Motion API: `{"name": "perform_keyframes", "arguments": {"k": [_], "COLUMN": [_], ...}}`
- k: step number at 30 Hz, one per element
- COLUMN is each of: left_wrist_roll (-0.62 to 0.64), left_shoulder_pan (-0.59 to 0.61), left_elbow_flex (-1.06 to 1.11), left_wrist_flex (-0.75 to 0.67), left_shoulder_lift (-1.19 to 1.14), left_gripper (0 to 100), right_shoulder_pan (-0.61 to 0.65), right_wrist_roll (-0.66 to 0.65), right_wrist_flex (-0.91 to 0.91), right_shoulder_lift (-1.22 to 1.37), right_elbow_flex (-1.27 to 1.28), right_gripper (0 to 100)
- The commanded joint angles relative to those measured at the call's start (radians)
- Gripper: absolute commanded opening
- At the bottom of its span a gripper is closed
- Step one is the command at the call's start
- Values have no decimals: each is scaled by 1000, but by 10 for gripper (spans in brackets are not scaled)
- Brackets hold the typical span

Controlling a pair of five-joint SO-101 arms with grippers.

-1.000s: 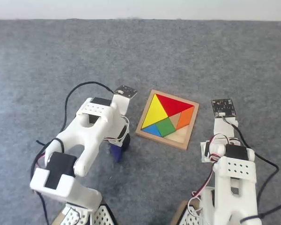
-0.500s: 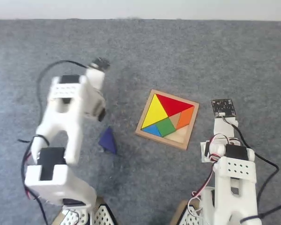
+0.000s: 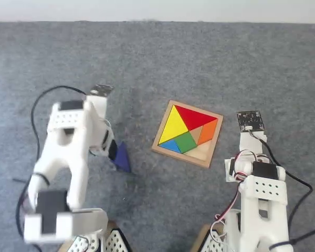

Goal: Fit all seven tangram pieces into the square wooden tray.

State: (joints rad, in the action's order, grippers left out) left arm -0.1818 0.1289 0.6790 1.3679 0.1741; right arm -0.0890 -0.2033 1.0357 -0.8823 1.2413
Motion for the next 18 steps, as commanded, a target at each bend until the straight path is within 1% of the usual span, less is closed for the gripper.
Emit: {"name": "perform_keyframes", "arguments": {"k": [1, 3, 8, 16, 18], "left_wrist_roll": [17, 28, 57, 74, 75], "left_shoulder_pan": [-89, -110, -101, -97, -97], "left_elbow_flex": [108, 128, 67, -18, -68], "left_wrist_flex": [-71, -86, -87, -236, -209], "left_shoulder_lift": [143, 121, -25, -311, -361], "left_gripper": [199, 200, 200, 200, 200], "right_shoulder_pan": [7, 5, 5, 4, 5], "right_wrist_roll": [-3, -3, -3, -3, -3], "right_wrist_flex": [2, 2, 2, 2, 2], "right_shoulder_lift": [7, 7, 8, 8, 8], "right_elbow_flex": [-5, -5, -5, -5, -5], "right_gripper": [94, 93, 93, 93, 93]}}
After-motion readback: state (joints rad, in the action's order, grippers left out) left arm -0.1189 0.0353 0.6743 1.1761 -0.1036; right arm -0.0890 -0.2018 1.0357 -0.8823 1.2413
